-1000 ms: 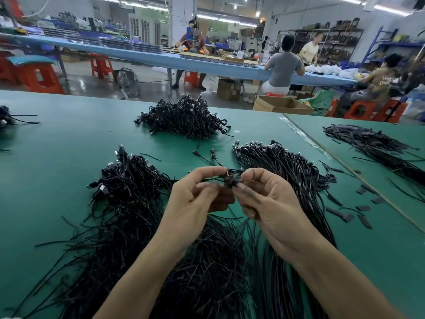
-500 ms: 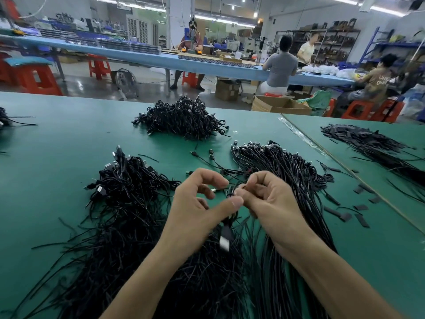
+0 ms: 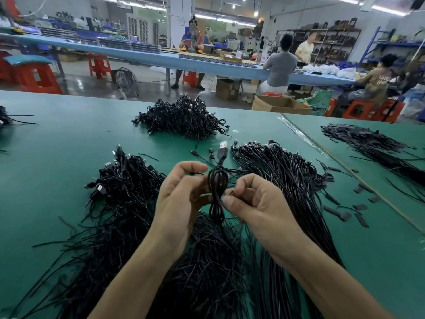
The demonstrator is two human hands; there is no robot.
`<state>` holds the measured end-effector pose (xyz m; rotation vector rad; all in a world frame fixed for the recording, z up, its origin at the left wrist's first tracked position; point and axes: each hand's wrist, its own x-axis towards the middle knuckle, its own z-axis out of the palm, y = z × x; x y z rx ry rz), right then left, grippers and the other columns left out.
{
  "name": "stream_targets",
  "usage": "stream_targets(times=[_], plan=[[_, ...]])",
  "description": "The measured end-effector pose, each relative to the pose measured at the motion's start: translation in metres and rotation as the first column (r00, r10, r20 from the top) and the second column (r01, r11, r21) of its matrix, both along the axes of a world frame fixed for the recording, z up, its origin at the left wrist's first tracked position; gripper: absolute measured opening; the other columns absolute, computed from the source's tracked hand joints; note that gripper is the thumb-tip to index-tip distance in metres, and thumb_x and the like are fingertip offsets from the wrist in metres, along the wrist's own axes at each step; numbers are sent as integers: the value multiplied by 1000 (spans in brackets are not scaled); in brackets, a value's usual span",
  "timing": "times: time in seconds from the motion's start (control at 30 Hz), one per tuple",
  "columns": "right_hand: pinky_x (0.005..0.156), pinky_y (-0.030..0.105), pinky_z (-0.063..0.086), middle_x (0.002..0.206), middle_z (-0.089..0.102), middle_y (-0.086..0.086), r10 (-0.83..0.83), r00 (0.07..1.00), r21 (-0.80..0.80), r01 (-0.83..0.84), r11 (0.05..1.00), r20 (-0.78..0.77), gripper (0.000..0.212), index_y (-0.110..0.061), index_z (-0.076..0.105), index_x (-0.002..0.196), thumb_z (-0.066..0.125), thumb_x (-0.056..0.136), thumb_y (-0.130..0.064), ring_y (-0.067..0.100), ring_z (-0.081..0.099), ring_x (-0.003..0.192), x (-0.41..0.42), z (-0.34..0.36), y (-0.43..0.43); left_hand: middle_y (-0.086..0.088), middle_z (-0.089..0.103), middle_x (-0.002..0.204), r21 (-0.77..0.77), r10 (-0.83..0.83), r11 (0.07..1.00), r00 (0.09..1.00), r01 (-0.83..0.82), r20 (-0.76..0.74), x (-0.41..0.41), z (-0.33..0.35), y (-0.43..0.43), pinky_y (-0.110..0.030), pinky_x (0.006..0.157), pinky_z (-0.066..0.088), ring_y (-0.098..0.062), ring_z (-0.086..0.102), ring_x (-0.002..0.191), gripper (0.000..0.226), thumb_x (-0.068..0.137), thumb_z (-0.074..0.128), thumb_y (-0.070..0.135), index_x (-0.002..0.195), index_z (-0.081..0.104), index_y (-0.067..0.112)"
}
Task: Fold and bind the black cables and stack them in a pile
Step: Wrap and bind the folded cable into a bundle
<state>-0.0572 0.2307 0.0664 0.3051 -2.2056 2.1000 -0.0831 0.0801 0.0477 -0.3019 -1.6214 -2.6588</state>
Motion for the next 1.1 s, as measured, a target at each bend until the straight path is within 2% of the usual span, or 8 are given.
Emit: stream_targets(times=[0.13,0.3,0.47,0.63,0.77,0.87,1.0,1.1], plan=[[54,10,45,62,62,-7,-4,998,-122,11,992,61,25,-8,50,82,65,86,11,-3,57,55,-4,-1,4,-7,76,84,-112,-37,993,989,20,-144,3,2,2,-24,71,50,-20,70,81,9,90,63,27,89,62,18],[58,12,46,71,63,2,-82,997,-138,83,987,10,27,-10,50,81,66,86,10,2,58,60,-10,3,9,19,65,75,-394,32,908,963,-140,-267,3,-8,9,-18,60,43,-5,50,64,36,68,86,30,90,57,22],[58,11,45,69,65,-3,-112,991,-172,99,980,-67,29,-10,48,80,66,85,11,-1,56,57,-11,5,7,9,47,57,-547,53,821,975,-166,-216,1,-16,8,-25,45,35,-10,38,45,36,78,85,26,81,50,35],[59,11,47,68,65,-5,-32,997,-161,20,987,-75,29,-9,45,81,69,81,8,-1,58,60,-4,7,1,-8,66,60,-246,35,969,999,-31,11,2,-9,7,-30,44,52,-27,68,51,22,89,70,6,96,51,13],[55,12,48,74,64,9,2,1000,-203,1,979,14,30,-9,43,79,63,85,12,3,61,62,-1,1,-2,-9,77,86,-79,-25,996,997,31,77,-1,-2,2,-27,59,58,-20,73,73,8,96,56,7,104,56,9],[54,10,45,69,61,4,-23,997,-130,32,991,71,33,-12,44,76,63,87,13,0,58,56,-2,-6,-3,-14,76,98,-19,-109,994,991,111,77,-4,-1,-3,-22,61,55,-17,73,79,21,97,45,13,108,62,9],[47,15,40,59,58,-5,-34,980,-194,73,978,194,34,-16,41,76,64,89,6,1,49,48,-11,-18,2,5,76,107,-460,-168,884,974,81,-152,-7,-10,-9,-19,77,55,-9,71,97,53,81,77,19,129,60,30],[48,22,34,60,59,-3,-5,961,-234,73,969,276,30,-18,45,76,71,85,-6,8,45,51,-19,-29,6,8,74,99,-560,-194,825,967,71,-164,-9,-14,-11,-24,72,56,-8,70,81,72,81,80,8,135,54,48]])
